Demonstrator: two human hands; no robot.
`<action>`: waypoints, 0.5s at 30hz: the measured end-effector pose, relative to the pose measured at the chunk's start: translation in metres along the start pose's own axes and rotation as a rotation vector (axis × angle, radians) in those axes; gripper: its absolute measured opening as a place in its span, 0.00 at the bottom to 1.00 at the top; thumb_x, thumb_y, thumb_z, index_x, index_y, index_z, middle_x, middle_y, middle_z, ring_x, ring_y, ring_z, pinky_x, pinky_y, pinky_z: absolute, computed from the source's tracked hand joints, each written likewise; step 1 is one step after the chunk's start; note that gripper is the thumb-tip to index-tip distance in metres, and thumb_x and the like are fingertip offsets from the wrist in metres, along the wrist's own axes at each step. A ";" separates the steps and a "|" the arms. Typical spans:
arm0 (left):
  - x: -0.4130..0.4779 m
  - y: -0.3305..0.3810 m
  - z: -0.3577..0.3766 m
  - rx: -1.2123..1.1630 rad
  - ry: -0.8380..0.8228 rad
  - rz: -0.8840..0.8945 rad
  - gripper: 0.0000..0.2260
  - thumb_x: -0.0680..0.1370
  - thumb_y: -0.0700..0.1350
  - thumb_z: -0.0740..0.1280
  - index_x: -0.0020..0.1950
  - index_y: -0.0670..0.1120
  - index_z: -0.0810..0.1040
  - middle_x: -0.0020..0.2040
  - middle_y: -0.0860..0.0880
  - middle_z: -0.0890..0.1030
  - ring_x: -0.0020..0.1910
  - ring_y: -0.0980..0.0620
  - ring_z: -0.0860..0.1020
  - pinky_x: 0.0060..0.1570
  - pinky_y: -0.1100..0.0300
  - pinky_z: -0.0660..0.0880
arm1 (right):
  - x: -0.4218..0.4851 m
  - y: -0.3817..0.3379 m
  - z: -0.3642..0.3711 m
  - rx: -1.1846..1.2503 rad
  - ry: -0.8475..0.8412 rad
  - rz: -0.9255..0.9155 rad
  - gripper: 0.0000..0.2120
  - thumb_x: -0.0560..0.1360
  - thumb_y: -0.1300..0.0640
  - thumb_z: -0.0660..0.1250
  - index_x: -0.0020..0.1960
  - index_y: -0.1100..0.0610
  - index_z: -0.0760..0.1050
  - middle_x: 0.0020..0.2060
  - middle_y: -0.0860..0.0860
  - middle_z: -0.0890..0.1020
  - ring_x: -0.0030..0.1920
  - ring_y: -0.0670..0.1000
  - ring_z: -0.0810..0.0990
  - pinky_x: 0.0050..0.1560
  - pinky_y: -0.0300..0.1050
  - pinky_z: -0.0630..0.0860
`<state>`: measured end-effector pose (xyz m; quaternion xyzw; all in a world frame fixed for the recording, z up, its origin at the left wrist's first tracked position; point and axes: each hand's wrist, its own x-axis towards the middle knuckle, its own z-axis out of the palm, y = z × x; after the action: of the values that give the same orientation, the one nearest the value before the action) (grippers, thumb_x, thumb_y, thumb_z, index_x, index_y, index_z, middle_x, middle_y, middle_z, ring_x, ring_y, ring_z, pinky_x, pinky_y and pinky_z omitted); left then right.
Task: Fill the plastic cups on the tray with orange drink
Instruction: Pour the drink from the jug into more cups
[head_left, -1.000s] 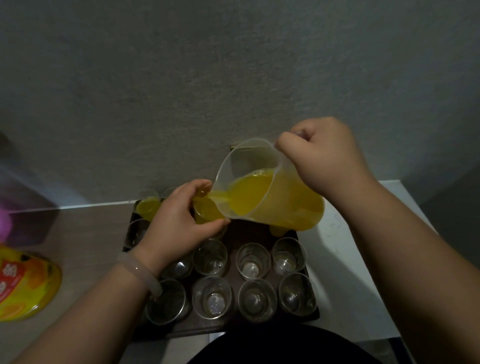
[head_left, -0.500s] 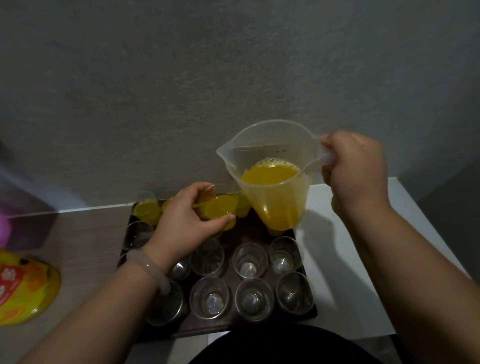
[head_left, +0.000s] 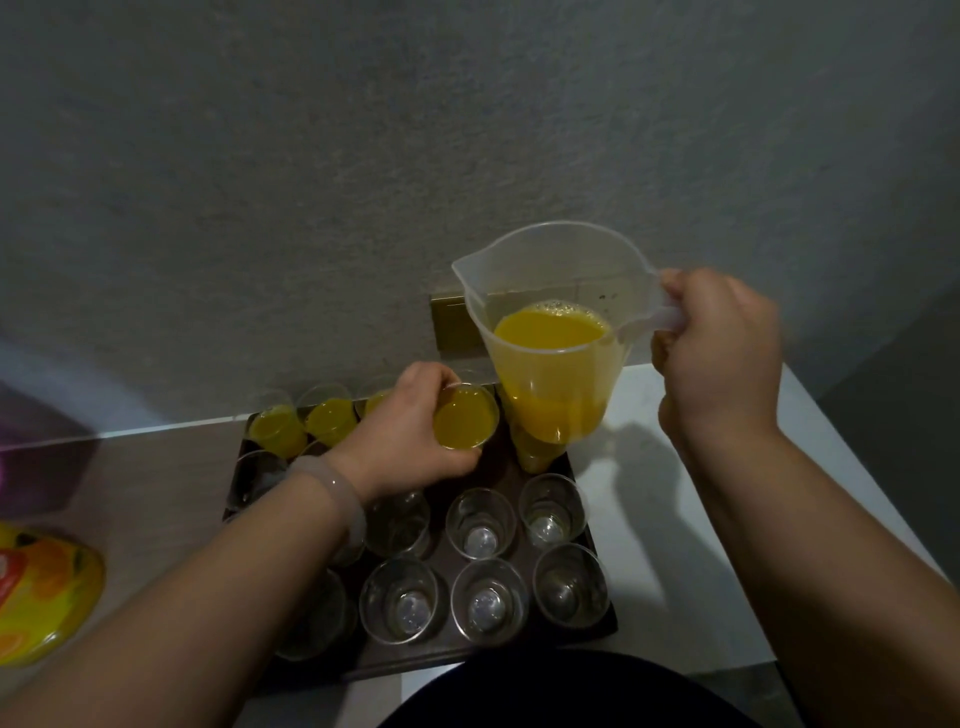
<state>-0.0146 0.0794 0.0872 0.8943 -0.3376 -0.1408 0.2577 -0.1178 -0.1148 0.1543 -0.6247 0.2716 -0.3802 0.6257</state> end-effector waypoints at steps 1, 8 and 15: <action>0.002 0.000 0.000 0.025 -0.023 0.007 0.33 0.65 0.51 0.76 0.65 0.47 0.66 0.57 0.53 0.66 0.57 0.55 0.70 0.55 0.66 0.67 | 0.000 0.000 -0.001 0.001 -0.001 0.003 0.14 0.65 0.52 0.63 0.22 0.51 0.66 0.22 0.47 0.63 0.30 0.52 0.61 0.33 0.54 0.60; 0.015 -0.001 0.000 0.261 -0.142 0.068 0.35 0.67 0.55 0.75 0.70 0.49 0.66 0.64 0.51 0.66 0.66 0.52 0.64 0.65 0.58 0.66 | 0.004 0.002 -0.004 0.003 -0.005 -0.011 0.14 0.62 0.48 0.64 0.22 0.51 0.66 0.23 0.48 0.63 0.31 0.54 0.60 0.32 0.58 0.60; 0.022 -0.005 0.009 0.467 -0.209 0.154 0.34 0.69 0.58 0.73 0.71 0.50 0.65 0.65 0.49 0.68 0.64 0.50 0.64 0.63 0.58 0.65 | 0.000 0.011 -0.006 -0.021 -0.012 0.008 0.13 0.65 0.52 0.62 0.22 0.51 0.69 0.21 0.46 0.65 0.29 0.51 0.63 0.33 0.52 0.60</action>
<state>0.0008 0.0648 0.0755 0.8817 -0.4529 -0.1308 0.0179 -0.1215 -0.1191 0.1430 -0.6324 0.2746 -0.3710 0.6222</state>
